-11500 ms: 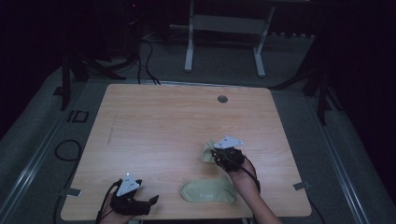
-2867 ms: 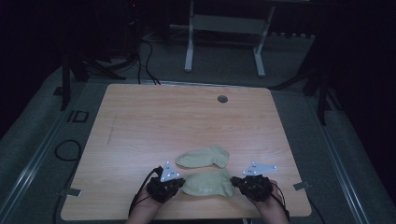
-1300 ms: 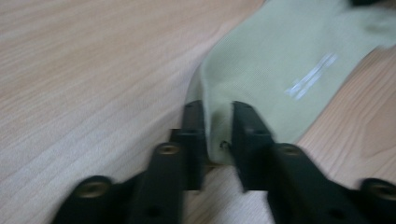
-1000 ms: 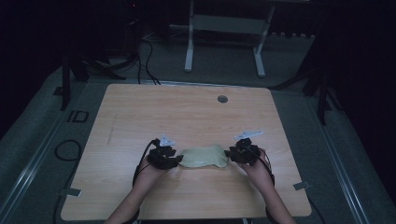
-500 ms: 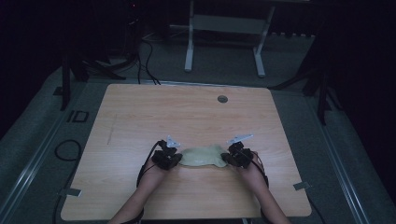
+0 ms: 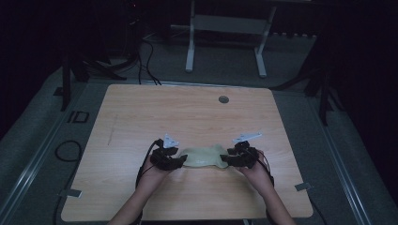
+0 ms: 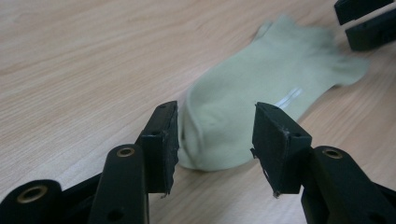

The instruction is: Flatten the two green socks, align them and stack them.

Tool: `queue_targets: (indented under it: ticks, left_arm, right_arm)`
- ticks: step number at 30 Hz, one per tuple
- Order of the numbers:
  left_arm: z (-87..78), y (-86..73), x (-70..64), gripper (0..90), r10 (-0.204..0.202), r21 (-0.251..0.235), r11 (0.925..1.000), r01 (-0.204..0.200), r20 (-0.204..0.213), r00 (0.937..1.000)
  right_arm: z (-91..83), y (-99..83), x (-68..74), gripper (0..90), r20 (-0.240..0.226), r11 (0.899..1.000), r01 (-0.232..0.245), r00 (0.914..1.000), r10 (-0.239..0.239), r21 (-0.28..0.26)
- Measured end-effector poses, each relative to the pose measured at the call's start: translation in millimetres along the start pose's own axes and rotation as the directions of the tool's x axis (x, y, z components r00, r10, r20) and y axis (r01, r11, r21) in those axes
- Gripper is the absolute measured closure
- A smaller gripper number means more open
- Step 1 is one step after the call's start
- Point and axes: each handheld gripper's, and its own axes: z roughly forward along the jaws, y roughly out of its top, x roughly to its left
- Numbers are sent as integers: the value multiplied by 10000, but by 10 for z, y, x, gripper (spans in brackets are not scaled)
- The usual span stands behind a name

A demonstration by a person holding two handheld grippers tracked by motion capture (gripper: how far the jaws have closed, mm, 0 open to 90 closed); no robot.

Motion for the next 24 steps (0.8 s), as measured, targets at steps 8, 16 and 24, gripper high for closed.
queue_targets:
  ticks: [8,16,24]
  left_arm:
    - [-14,-77,-30,128,-270,-229,9994,263,-336,9991]
    - [-96,-272,14,16,191,-250,9995,-209,-702,9974]
    - [-220,-437,90,16,-188,-618,9980,145,-691,9974]
  right_arm:
    - [-141,-84,-22,148,46,9987,188,9998,-186,-480]
    - [-287,-292,-137,126,981,9951,249,9951,-154,-960]
    - [-377,-526,-240,123,932,9944,386,9952,-294,-988]
